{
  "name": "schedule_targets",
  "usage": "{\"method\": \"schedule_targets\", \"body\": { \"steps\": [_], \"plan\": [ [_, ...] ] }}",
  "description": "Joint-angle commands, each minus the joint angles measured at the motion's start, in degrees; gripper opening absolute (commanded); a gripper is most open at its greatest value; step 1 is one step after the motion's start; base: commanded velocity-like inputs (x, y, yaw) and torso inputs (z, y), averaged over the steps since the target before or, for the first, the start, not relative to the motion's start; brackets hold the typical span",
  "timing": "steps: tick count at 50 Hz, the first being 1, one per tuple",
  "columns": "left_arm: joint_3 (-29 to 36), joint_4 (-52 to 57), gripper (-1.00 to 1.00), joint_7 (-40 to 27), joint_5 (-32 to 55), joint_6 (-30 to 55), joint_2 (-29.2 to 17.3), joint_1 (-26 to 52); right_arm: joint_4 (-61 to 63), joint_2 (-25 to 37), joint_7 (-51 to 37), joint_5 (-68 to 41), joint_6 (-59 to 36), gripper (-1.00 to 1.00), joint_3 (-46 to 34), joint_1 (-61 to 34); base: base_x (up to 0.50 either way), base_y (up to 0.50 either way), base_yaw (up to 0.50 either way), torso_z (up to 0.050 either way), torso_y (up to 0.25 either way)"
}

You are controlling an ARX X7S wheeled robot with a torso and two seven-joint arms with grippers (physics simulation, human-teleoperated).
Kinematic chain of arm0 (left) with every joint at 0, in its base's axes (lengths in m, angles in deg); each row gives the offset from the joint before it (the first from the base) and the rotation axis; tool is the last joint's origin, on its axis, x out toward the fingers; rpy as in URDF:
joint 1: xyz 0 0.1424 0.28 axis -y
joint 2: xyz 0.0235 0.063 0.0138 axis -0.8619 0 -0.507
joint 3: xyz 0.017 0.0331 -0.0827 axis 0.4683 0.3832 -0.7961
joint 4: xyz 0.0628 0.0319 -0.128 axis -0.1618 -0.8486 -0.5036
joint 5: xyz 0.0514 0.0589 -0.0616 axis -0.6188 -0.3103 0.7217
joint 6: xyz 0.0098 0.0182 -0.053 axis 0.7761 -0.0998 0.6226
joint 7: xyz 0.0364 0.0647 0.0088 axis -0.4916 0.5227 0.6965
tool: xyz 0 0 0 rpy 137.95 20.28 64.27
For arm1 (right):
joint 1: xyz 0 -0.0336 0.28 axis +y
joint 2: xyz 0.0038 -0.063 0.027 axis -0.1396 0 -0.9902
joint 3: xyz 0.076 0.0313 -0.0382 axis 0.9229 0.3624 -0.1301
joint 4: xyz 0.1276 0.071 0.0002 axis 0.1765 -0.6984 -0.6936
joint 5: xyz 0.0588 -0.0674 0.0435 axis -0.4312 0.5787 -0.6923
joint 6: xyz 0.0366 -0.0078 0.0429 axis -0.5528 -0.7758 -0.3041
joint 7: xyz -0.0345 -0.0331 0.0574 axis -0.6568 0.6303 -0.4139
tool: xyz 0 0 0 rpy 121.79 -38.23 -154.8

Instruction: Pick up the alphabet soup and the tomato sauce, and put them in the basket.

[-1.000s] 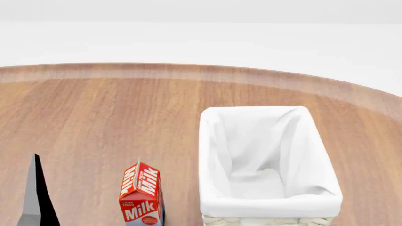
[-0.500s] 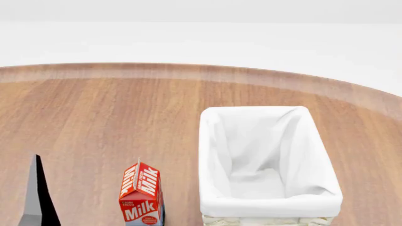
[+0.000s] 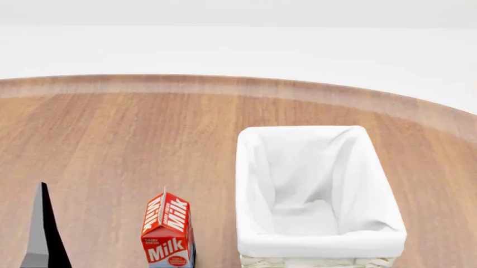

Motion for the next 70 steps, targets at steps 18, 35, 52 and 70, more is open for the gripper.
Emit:
{"method": "schedule_targets", "body": {
  "steps": [18,35,52,70],
  "plan": [
    [0.8,-1.1,1.0,-0.3,-0.3,-0.9,-0.1,0.0,-0.7,3.6,-16.5,-27.6,-1.1,-1.0,5.4,-33.3,0.0,0.0,0.0,0.0,0.001],
    [0.7,-1.1,1.0,-0.6,0.0,-1.1,-0.5,-0.1,-13.0,-0.7,-7.4,-18.4,-3.4,-1.0,4.3,-42.3,0.0,0.0,0.0,0.0,0.001],
    [0.7,-0.5,1.0,-0.9,0.3,-0.6,-0.7,0.3,-30.9,-6.3,6.0,-1.1,-3.7,-1.0,-1.8,-50.1,0.0,0.0,0.0,0.0,0.001],
    [0.8,-0.9,1.0,-1.1,0.6,-1.5,-0.9,0.0,-53.9,-13.4,18.8,16.3,1.8,-1.0,-11.2,-57.6,0.0,0.0,0.0,0.0,0.001]
  ]
}}
